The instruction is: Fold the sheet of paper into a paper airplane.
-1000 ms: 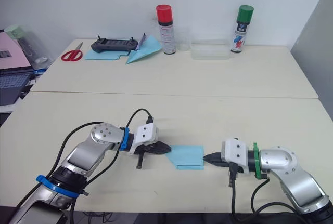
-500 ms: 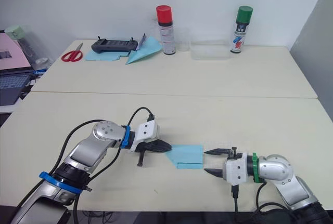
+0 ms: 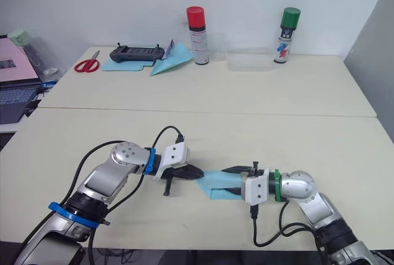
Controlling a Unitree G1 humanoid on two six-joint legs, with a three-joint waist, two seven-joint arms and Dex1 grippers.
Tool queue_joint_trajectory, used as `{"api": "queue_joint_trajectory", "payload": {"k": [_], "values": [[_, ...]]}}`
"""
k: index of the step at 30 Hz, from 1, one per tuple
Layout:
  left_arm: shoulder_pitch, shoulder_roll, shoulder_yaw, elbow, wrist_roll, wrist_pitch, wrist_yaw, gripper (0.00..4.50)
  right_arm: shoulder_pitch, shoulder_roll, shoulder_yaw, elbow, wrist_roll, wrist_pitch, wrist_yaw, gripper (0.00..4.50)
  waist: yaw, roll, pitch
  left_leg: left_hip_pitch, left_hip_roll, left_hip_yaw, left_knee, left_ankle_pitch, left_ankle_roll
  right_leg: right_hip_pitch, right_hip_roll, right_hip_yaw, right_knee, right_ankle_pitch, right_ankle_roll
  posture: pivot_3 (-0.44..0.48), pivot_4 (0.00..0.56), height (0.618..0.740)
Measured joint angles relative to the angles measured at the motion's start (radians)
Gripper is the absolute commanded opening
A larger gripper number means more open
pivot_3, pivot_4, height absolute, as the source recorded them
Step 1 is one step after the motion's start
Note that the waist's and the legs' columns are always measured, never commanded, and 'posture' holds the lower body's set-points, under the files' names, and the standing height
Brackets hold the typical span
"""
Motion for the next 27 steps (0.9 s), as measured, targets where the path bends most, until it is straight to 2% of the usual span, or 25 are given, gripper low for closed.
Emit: {"api": "queue_joint_trajectory", "payload": {"k": [1, 3, 8, 14, 18, 27], "values": [[0.001, 0.0, 0.0, 0.0, 0.0, -0.002, 0.001, 0.0, 0.0, 0.002, 0.003, 0.0, 0.013, 0.0, 0.006, 0.62, 0.0, 0.0, 0.0, 0.0, 0.0, 0.0, 0.0, 0.0, 0.0, 0.0, 0.0, 0.0, 0.0, 0.0, 0.0, 0.0, 0.15, 0.74], [0.001, 0.0, 0.0, 0.0, 0.004, -0.009, 0.002, 0.0, 0.0, 0.002, 0.003, -0.003, 0.038, 0.009, 0.021, 0.01, 0.0, 0.0, 0.0, 0.0, 0.0, 0.0, 0.0, 0.0, 0.0, 0.0, 0.0, 0.0, 0.0, 0.0, 0.0, 0.0, 0.15, 0.74], [0.002, 0.001, 0.0, 0.001, 0.012, -0.026, 0.002, 0.0, 0.006, 0.002, 0.003, -0.046, 0.123, 0.104, 0.048, 0.01, 0.0, 0.0, 0.0, 0.0, 0.0, 0.0, 0.0, 0.0, 0.0, 0.0, 0.0, 0.0, 0.0, 0.0, 0.0, 0.0, 0.15, 0.74], [-0.001, 0.008, 0.0, 0.016, 0.023, -0.065, -0.004, 0.0, -0.005, 0.052, -0.022, -0.088, 0.188, 0.369, 0.011, 0.01, -0.001, 0.0, 0.0, 0.0, 0.0, 0.0, 0.0, 0.0, 0.0, 0.0, 0.0, 0.0, 0.0, 0.0, 0.0, 0.0, 0.15, 0.74], [-0.017, 0.01, -0.007, 0.04, 0.033, -0.095, -0.014, 0.0, -0.038, 0.065, -0.022, -0.09, 0.174, 0.464, -0.007, 0.01, -0.001, 0.0, 0.0, 0.0, 0.0, 0.0, 0.0, 0.0, 0.0, 0.0, 0.0, 0.0, 0.0, 0.0, 0.0, 0.0, 0.15, 0.74], [-0.039, 0.015, -0.008, 0.076, 0.049, -0.135, -0.022, 0.0, -0.074, 0.087, -0.011, -0.046, 0.09, 0.524, -0.06, 0.01, -0.002, 0.0, 0.0, 0.0, 0.0, 0.0, 0.0, 0.0, 0.0, 0.0, 0.0, 0.0, 0.0, 0.0, 0.0, 0.0, 0.15, 0.74]]}}
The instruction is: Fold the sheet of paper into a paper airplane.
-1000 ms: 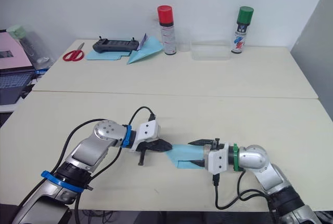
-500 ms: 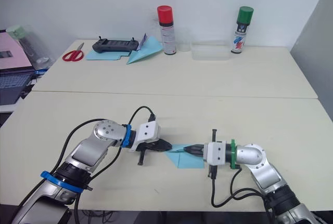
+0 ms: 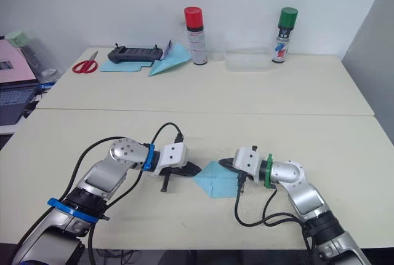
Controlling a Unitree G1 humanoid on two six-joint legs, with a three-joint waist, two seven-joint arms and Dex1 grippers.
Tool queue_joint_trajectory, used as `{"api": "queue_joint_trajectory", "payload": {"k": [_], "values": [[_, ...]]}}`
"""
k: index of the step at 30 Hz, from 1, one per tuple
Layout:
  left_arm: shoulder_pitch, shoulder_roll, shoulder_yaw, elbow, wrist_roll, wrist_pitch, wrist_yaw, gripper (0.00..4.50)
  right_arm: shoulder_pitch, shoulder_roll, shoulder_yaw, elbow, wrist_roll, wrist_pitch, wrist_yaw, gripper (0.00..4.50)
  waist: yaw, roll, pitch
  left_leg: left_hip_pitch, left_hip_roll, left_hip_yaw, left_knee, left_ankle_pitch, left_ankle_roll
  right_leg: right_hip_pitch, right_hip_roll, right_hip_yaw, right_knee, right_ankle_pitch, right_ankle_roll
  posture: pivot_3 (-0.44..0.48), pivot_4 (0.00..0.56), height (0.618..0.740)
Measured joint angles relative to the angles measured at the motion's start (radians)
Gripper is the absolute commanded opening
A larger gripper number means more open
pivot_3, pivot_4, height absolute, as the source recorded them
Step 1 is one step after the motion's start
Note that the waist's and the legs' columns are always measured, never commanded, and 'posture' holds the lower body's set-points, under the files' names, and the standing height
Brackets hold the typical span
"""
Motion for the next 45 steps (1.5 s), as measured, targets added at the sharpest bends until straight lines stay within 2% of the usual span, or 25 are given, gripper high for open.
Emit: {"api": "queue_joint_trajectory", "payload": {"k": [9, 13, 16, 19, 22, 27, 35, 39, 42, 45], "values": [[0.0, 0.009, 0.003, 0.002, 0.0, -0.007, 0.004, 0.0, -0.014, 0.008, 0.022, 0.045, -0.065, -0.001, -0.023, 0.01, 0.0, 0.0, 0.0, 0.0, 0.0, 0.0, 0.0, 0.0, 0.0, 0.0, 0.0, 0.0, 0.0, 0.0, 0.0, 0.0, 0.15, 0.74], [0.0, 0.009, 0.036, 0.0, -0.023, 0.036, 0.014, 0.0, -0.015, 0.009, 0.026, 0.058, -0.08, -0.024, -0.035, 0.01, -0.001, 0.0, 0.0, -0.001, 0.0, 0.0, 0.0, 0.0, 0.0, 0.0, 0.0, 0.0, 0.0, 0.0, 0.0, 0.0, 0.15, 0.74], [-0.002, -0.019, 0.109, -0.076, -0.108, 0.125, 0.045, 0.0, -0.017, 0.009, 0.026, 0.064, -0.084, -0.034, -0.036, 0.01, -0.003, 0.0, 0.0, -0.002, 0.0, -0.001, 0.0, 0.0, 0.0, -0.001, 0.0, 0.0, 0.0, 0.0, 0.0, 0.0, 0.15, 0.74], [-0.005, -0.017, 0.125, -0.192, -0.149, 0.182, 0.045, 0.0, -0.02, 0.017, 0.028, 0.067, -0.089, -0.036, -0.036, 0.01, -0.006, 0.0, 0.0, -0.001, 0.0, 0.0, 0.0, 0.0, 0.0, -0.001, 0.0, 0.0, 0.0, 0.0, 0.0, 0.0, 0.15, 0.74], [0.021, -0.014, 0.107, -0.225, -0.139, 0.197, 0.051, 0.0, -0.023, 0.024, 0.029, 0.073, -0.092, -0.039, -0.037, 0.01, -0.01, 0.0, 0.0, -0.001, 0.0, 0.0, 0.0, 0.0, 0.0, -0.001, 0.0, 0.0, 0.0, 0.0, 0.0, 0.0, 0.15, 0.74], [0.106, 0.012, 0.016, -0.212, -0.054, 0.171, 0.066, 0.0, -0.026, 0.026, 0.029, 0.08, -0.092, -0.044, -0.037, 0.01, -0.015, 0.0, 0.001, -0.001, 0.0, 0.0, 0.0, 0.0, 0.0, -0.001, 0.0, 0.0, 0.0, 0.0, 0.0, 0.0, 0.15, 0.74], [0.109, 0.029, 0.014, -0.166, -0.04, 0.112, 0.065, 0.0, -0.026, 0.025, 0.028, 0.08, -0.089, -0.039, -0.03, 0.01, -0.015, 0.0, 0.001, -0.001, 0.0, 0.0, 0.0, 0.0, 0.0, 0.0, 0.0, 0.0, 0.0, 0.0, 0.0, 0.0, 0.15, 0.74], [0.11, 0.02, 0.022, -0.154, -0.071, 0.146, 0.066, 0.0, -0.027, 0.025, 0.011, 0.073, -0.068, -0.012, -0.023, 0.96, -0.015, 0.0, 0.001, -0.001, 0.0, 0.0, 0.0, 0.0, 0.0, 0.0, 0.0, 0.0, 0.0, 0.0, 0.0, 0.0, 0.15, 0.74], [0.112, 0.017, 0.025, -0.156, -0.081, 0.167, 0.066, 0.0, -0.021, 0.005, -0.012, 0.041, -0.017, 0.042, 0.016, 2.06, -0.015, 0.0, 0.001, -0.001, 0.0, 0.0, 0.0, 0.0, 0.0, 0.0, 0.0, 0.0, 0.0, 0.0, 0.0, 0.0, 0.15, 0.74], [0.12, 0.015, 0.03, -0.154, -0.09, 0.173, 0.066, 0.0, 0.006, -0.044, -0.086, -0.048, 0.102, 0.14, 0.071, 3.13, -0.014, 0.0, 0.001, -0.001, 0.0, 0.0, 0.0, 0.0, 0.0, 0.0, 0.0, 0.0, -0.001, 0.0, 0.0, 0.0, 0.15, 0.74]]}}
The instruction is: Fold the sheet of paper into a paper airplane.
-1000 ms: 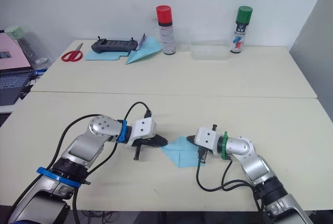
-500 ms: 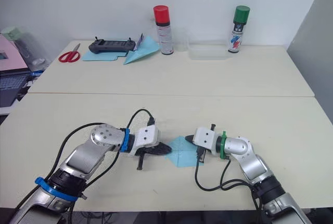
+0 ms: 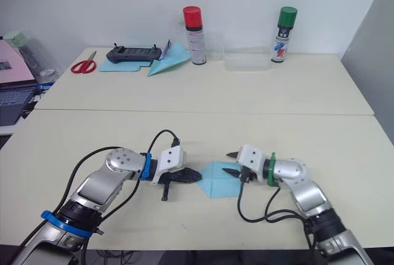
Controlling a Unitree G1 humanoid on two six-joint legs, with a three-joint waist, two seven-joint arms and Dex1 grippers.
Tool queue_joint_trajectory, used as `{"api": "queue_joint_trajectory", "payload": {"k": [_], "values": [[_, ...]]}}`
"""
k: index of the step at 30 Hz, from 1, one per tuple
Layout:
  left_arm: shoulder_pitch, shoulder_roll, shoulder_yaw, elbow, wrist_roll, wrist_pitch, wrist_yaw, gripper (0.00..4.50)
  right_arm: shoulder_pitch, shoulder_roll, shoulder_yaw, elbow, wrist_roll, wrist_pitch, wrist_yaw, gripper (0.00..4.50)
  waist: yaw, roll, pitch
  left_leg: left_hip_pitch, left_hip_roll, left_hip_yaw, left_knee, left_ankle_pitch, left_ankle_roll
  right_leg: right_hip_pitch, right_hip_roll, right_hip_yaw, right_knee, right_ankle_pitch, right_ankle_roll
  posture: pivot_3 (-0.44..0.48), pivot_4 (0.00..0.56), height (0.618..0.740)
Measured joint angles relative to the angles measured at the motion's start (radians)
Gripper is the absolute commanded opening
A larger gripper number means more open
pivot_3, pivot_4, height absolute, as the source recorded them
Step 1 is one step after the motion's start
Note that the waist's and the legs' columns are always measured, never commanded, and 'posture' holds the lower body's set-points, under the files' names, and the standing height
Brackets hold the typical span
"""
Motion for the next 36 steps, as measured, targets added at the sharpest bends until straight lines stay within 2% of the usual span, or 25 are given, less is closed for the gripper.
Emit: {"api": "queue_joint_trajectory", "payload": {"k": [2, 5, 8, 10, 16, 20, 26, 33, 36], "values": [[0.005, 0.0, 0.002, 0.003, 0.0, 0.002, 0.001, 0.0, 0.001, -0.013, -0.057, -0.051, 0.066, 0.066, 0.006, 3.8, 0.0, 0.0, 0.0, 0.001, 0.0, 0.0, 0.0, 0.0, 0.0, 0.0, 0.0, 0.0, 0.0, 0.0, 0.0, 0.0, 0.15, 0.74], [0.01, 0.0, 0.005, 0.003, 0.0, 0.007, 0.003, 0.0, 0.001, -0.015, -0.11, -0.152, 0.168, 0.169, 0.009, 3.8, 0.0, 0.001, -0.001, 0.002, 0.0, 0.0, 0.0, 0.0, 0.0, 0.001, 0.0, 0.0, 0.0, 0.0, 0.0, 0.0, 0.15, 0.74], [0.013, 0.0, 0.004, 0.003, 0.0, 0.002, 0.002, 0.0, 0.002, -0.018, -0.097, -0.235, 0.239, 0.244, 0.035, 3.07, 0.0, 0.001, -0.001, 0.001, 0.0, 0.0, 0.0, 0.0, 0.0, 0.001, 0.0, 0.0, 0.0, 0.0, 0.0, 0.0, 0.15, 0.74], [0.011, 0.0, 0.003, 0.009, 0.001, -0.008, 0.001, 0.0, 0.001, -0.004, -0.054, -0.234, 0.231, 0.257, 0.037, 2.37, 0.0, 0.001, -0.001, 0.001, 0.0, 0.0, 0.0, 0.0, 0.0, 0.001, 0.0, 0.0, 0.0, 0.0, -0.001, 0.0, 0.15, 0.74], [-0.012, -0.019, -0.013, 0.03, 0.007, -0.014, 0.001, 0.0, -0.032, 0.09, 0.126, -0.055, 0.071, 0.194, 0.004, 0.04, 0.008, 0.001, 0.0, 0.001, -0.001, 0.001, 0.0, 0.0, 0.0, 0.0, 0.0, 0.0, -0.001, -0.002, -0.004, 0.0, 0.15, 0.74], [-0.016, -0.02, -0.018, 0.031, 0.012, -0.022, 0.0, 0.0, -0.03, 0.1, 0.166, 0.021, 0.011, 0.143, -0.005, 0.02, 0.012, 0.001, 0.0, 0.0, -0.001, 0.001, 0.0, 0.0, 0.0, 0.0, -0.001, 0.0, -0.001, 0.0, 0.0, 0.0, 0.15, 0.74], [-0.015, -0.022, -0.021, 0.036, 0.019, -0.034, 0.002, 0.0, 0.012, 0.071, 0.16, -0.004, -0.007, 0.107, -0.015, 0.02, 0.013, 0.002, -0.001, 0.002, 0.0, 0.0, 0.0, 0.0, 0.0, 0.001, 0.0, 0.0, -0.001, -0.001, -0.001, 0.0, 0.15, 0.74], [-0.025, -0.041, -0.031, 0.055, 0.026, -0.033, 0.012, 0.0, 0.096, -0.007, 0.102, -0.065, -0.008, 0.113, -0.039, 0.02, 0.022, 0.003, -0.005, 0.009, -0.001, 0.0, 0.0, 0.0, 0.0, 0.009, -0.001, 0.0, -0.004, -0.004, -0.006, 0.0, 0.15, 0.74], [-0.028, -0.045, -0.037, 0.06, 0.027, -0.033, 0.019, 0.0, 0.168, -0.046, 0.021, -0.134, 0.052, 0.209, -0.05, 0.02, 0.023, 0.003, -0.005, 0.011, -0.001, 0.001, 0.0, 0.0, 0.0, 0.013, -0.002, 0.002, -0.007, -0.004, -0.007, 0.0, 0.15, 0.74]]}}
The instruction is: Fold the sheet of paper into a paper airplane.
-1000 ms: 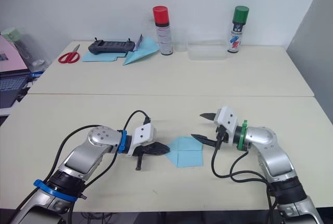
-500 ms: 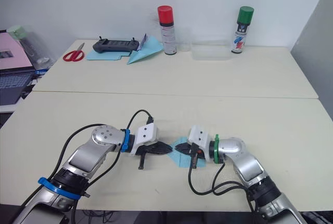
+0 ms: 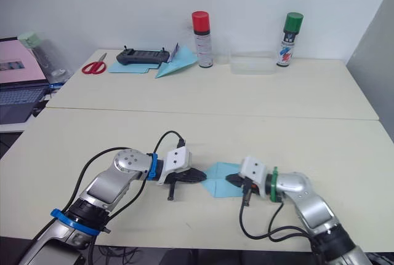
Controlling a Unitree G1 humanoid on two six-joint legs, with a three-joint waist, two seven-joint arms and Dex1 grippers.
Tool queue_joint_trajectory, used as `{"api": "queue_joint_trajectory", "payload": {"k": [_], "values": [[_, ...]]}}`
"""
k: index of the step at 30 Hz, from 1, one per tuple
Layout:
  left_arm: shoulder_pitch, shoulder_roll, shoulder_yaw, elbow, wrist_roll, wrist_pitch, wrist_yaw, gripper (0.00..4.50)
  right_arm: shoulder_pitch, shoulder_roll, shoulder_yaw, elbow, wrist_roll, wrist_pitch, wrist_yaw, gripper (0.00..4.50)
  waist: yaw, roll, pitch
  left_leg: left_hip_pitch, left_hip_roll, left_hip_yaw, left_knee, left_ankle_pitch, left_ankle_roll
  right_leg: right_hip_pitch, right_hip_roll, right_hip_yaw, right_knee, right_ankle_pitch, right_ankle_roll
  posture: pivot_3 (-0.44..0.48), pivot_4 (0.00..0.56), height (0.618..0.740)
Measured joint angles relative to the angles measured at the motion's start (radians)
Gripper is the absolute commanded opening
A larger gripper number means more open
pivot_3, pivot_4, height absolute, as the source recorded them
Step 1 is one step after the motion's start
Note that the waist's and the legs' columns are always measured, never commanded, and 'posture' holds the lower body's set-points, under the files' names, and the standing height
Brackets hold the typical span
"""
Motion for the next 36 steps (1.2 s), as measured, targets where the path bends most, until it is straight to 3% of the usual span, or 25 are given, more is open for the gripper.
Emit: {"api": "queue_joint_trajectory", "payload": {"k": [9, 16, 21, 25, 31, 36], "values": [[-0.006, -0.007, -0.007, 0.005, -0.001, 0.0, -0.008, 0.0, 0.131, -0.158, -0.145, -0.124, 0.1, 0.161, 0.008, 0.02, 0.001, -0.001, -0.002, -0.001, 0.0, 0.0, -0.004, 0.0, 0.0, 0.001, -0.001, 0.0, -0.013, 0.001, 0.001, 0.0, 0.15, 0.74], [-0.006, -0.005, -0.001, 0.008, -0.001, -0.001, -0.023, 0.0, 0.085, -0.112, -0.199, -0.149, 0.2, 0.217, 0.01, 0.02, -0.003, 0.0, -0.002, -0.004, 0.0, 0.0, -0.006, 0.0, 0.0, 0.0, 0.0, 0.0, -0.012, 0.002, 0.003, 0.0, 0.15, 0.74], [-0.01, -0.016, 0.002, 0.016, -0.001, -0.007, -0.018, 0.0, -0.058, 0.015, -0.047, -0.161, 0.142, 0.172, -0.014, 0.02, 0.001, 0.0, -0.002, -0.005, 0.001, -0.002, -0.006, 0.0, 0.0, -0.002, 0.001, -0.002, -0.012, 0.001, 0.002, 0.0, 0.15, 0.74], [-0.012, -0.02, 0.001, 0.009, -0.005, -0.007, -0.021, 0.0, -0.082, 0.033, 0.06, -0.058, 0.038, 0.163, -0.047, 0.02, 0.003, 0.0, -0.002, -0.012, -0.001, 0.0, -0.005, 0.0, 0.001, -0.003, 0.0, -0.001, -0.015, 0.003, 0.005, 0.0, 0.15, 0.74], [-0.015, -0.021, 0.01, -0.01, -0.01, 0.039, -0.016, 0.0, -0.102, 0.034, 0.084, -0.028, 0.005, 0.122, -0.046, 0.02, 0.0, 0.0, -0.002, -0.01, 0.0, -0.001, -0.005, 0.0, 0.001, -0.002, 0.001, -0.002, -0.012, 0.002, 0.004, 0.0, 0.15, 0.74], [-0.02, -0.073, 0.02, -0.047, -0.036, 0.135, 0.016, 0.0, -0.107, 0.038, 0.086, -0.015, 0.004, 0.1, -0.035, 0.02, -0.005, -0.002, 0.0, -0.012, 0.001, -0.001, -0.005, 0.0, 0.001, -0.004, 0.001, -0.002, -0.013, 0.003, 0.005, 0.0, 0.15, 0.74]]}}
